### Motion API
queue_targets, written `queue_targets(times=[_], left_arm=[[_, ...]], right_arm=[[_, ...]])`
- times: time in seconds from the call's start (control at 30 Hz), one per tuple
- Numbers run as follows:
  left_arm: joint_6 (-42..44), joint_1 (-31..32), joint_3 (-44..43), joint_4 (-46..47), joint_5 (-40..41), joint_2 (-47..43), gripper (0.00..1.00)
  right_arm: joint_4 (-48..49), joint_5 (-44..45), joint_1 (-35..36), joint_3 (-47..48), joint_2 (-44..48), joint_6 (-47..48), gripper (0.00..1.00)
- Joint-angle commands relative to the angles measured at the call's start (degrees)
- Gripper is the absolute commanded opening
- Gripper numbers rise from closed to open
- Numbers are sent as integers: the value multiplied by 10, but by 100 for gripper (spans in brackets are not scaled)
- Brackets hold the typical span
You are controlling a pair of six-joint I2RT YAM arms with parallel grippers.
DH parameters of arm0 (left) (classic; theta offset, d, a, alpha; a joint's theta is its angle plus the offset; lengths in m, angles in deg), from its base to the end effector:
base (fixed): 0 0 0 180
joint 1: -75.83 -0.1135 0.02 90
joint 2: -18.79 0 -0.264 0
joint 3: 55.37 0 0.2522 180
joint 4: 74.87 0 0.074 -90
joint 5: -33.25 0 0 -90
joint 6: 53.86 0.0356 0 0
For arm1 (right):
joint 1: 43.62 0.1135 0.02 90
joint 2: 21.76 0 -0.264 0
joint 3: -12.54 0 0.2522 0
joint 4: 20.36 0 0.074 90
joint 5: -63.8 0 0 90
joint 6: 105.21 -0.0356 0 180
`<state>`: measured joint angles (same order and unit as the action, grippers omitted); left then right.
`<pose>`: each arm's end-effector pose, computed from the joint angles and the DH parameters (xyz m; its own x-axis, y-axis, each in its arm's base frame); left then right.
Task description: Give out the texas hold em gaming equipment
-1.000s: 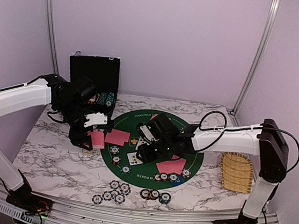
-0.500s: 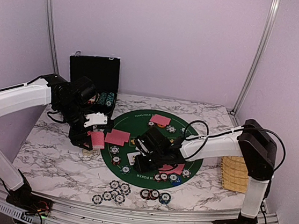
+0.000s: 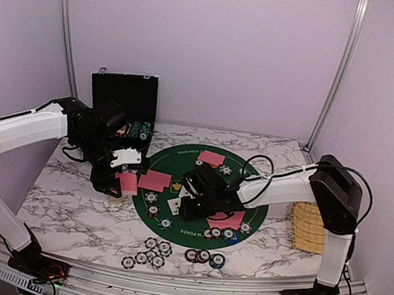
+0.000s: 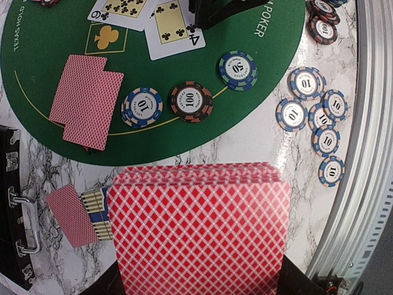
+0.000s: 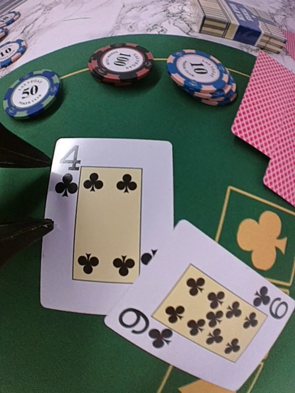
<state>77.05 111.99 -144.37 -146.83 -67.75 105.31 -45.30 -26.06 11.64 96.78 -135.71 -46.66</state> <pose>0.2335 -0.1790 0.2859 -0.1568 0.9108 -0.3819 0.9737 0.2072 0.0945 0.2335 0.3366 0.1404 -0.8248 -0.2739 -0.4946 -0.4578 0.8368 0.3002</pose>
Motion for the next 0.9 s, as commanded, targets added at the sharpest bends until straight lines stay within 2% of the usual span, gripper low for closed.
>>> queue_targets(times=[0.0, 0.27, 0.47, 0.53, 0.63, 0.7, 0.77, 0.87], left_arm=[[-3, -4, -11, -11, 0, -17, 0], [-4, -4, -12, -11, 0, -16, 0], [-6, -4, -18, -11, -6, -10, 0], [-7, -4, -18, -11, -8, -10, 0], [-7, -4, -17, -11, -11, -9, 0], [-9, -4, -17, -11, -12, -10, 0], [-9, -4, -18, -11, -13, -11, 0], [-17, -4, -22, -8, -24, -12, 0]], right_arm=[[-19, 63, -20, 27, -21, 17, 27], [-17, 73, -32, 36, -10, 26, 25], [-11, 25, -31, 34, 60, 25, 28], [-5, -6, -29, 35, 86, 16, 35], [14, -69, -29, 32, 112, -17, 58], [37, -123, -30, 24, 122, -48, 68], [84, -179, -32, 5, 126, -86, 75], [168, -256, -33, -16, 115, -148, 78]])
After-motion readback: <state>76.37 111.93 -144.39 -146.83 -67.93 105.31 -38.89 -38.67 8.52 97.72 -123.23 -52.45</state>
